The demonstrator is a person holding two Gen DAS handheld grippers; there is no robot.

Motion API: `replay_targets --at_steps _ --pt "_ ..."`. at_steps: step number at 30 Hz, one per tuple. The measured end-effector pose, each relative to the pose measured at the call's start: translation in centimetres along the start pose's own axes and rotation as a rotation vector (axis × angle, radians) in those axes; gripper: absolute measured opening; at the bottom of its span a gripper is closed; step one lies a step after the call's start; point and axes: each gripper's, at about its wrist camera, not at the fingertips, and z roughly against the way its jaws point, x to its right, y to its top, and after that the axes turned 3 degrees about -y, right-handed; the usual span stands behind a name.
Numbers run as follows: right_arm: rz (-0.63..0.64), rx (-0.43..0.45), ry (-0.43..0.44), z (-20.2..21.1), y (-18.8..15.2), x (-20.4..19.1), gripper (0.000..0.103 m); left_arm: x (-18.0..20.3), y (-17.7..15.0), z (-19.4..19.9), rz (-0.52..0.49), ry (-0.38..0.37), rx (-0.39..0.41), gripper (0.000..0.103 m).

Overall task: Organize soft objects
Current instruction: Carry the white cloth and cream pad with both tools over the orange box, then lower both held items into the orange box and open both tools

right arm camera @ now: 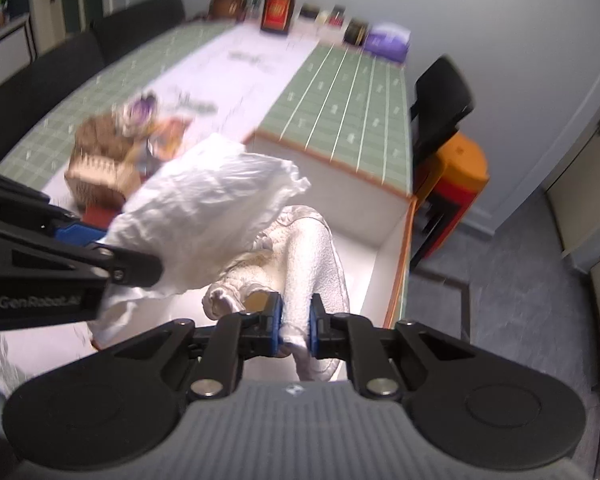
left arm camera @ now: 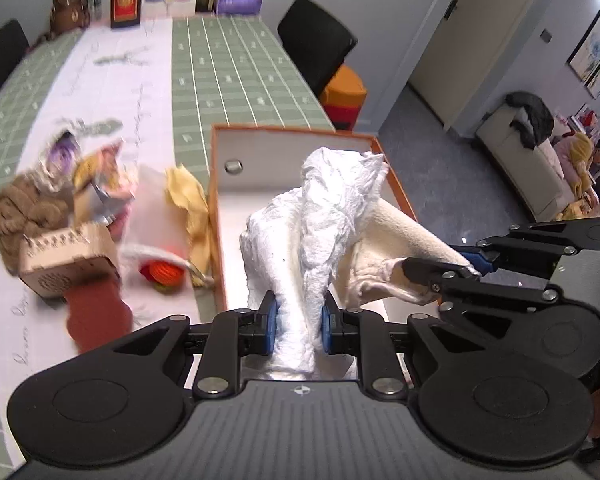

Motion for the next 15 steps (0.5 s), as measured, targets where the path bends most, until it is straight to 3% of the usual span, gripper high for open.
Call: replay_targets --at_steps 7,15 --pt "0.085 -0.101 0.083 -3.6 -1.0 0.2 0.011 1.1 0.3 -4.3 0.029 0.008 -0.165 0.023" --pt "0.137 -0.198 0.145 -7.5 -1.7 1.2 0.012 1.6 0.7 -8.3 0.002 0.070 -0.311 0.024"
